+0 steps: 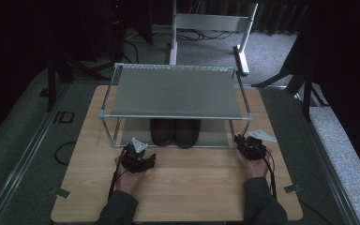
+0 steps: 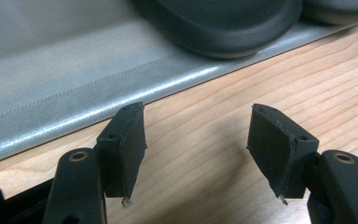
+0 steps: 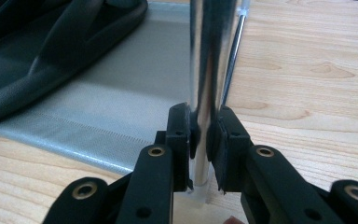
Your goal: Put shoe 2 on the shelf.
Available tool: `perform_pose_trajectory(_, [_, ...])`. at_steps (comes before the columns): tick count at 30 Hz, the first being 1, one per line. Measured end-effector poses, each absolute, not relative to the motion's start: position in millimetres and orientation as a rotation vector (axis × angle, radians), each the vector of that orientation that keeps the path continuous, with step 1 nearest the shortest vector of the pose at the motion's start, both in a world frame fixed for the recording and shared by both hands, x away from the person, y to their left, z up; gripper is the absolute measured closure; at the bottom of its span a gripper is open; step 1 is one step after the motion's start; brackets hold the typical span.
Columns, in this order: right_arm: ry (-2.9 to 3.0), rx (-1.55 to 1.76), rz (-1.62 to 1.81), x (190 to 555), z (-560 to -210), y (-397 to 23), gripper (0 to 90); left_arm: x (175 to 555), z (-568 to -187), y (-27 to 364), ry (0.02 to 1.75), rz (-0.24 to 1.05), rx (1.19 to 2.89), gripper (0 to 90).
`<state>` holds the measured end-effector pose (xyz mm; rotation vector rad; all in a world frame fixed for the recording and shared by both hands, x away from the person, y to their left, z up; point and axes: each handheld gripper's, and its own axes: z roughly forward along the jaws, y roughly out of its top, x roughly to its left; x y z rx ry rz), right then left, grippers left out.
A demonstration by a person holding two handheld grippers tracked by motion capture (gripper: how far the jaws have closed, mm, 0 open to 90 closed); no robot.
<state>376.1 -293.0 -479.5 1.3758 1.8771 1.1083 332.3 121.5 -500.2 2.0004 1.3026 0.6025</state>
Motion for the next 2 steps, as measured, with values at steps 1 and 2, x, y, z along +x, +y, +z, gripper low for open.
perform_pose_trajectory(1, [1.878, 1.376, 1.11, 375.9, -479.4, -293.3, 78.2, 332.3, -500.4, 122.6, 1.305, 0.605, 2.007, 37.5])
perform_pose_trajectory(2, [1.88, 1.376, 1.11, 375.4, -479.3, -293.6, 78.1, 332.3, -500.7, 123.4, 1.307, 0.608, 2.009, 37.5])
